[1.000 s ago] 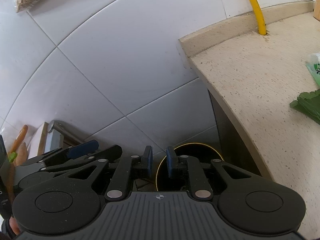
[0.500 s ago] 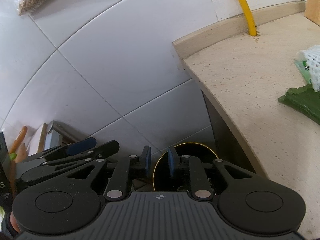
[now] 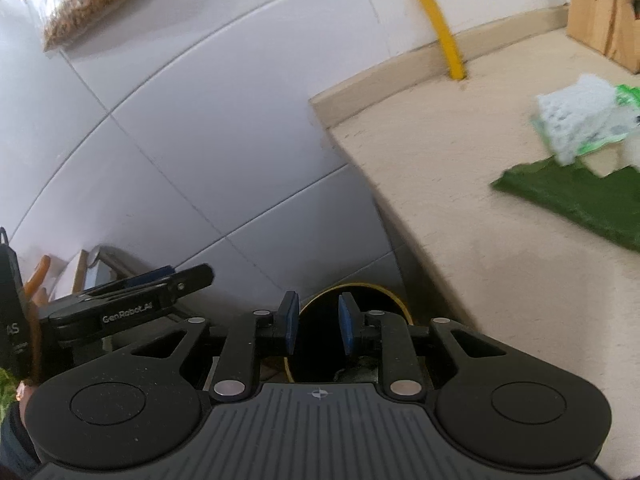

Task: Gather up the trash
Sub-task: 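Move both tools back up to the vegetable pile on the counter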

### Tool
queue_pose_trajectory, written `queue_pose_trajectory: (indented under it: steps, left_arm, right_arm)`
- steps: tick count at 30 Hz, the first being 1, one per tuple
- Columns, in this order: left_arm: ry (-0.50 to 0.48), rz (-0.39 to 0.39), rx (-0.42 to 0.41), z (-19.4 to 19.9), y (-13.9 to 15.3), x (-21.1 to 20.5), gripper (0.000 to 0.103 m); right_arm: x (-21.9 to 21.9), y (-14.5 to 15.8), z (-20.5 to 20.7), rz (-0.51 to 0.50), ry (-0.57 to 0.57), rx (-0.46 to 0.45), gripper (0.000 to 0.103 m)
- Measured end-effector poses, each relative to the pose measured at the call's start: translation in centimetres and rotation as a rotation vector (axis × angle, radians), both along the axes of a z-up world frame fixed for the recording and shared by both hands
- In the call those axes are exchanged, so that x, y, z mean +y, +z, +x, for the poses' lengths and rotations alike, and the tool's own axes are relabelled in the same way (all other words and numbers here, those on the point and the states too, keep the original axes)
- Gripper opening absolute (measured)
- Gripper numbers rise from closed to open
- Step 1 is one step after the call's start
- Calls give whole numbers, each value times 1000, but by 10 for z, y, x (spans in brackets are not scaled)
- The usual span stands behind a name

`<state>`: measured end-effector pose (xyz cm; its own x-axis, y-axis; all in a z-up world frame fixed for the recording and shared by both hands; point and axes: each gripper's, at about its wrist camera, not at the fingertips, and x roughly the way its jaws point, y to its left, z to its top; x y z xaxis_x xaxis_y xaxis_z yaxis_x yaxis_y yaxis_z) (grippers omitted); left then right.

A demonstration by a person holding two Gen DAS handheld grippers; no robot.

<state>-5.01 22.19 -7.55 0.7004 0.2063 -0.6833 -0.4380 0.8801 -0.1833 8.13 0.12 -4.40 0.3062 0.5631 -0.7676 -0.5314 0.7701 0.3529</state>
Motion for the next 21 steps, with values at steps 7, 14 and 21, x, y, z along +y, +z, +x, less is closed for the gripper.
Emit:
queue_pose_trajectory:
  steps: [7,14,21]
  left_arm:
    - [-7,47,34,6,-6,-7,56]
    - [-87,61,50,12,-10,-24,56]
    - [-198,31,45,28,-7,-58,56]
  right_arm:
    - [-49,15,10,16,-73,-59,33]
    - [-111,26,15,2,-188,-106,36]
    - [-154,39,14,-24,-257,-178,39]
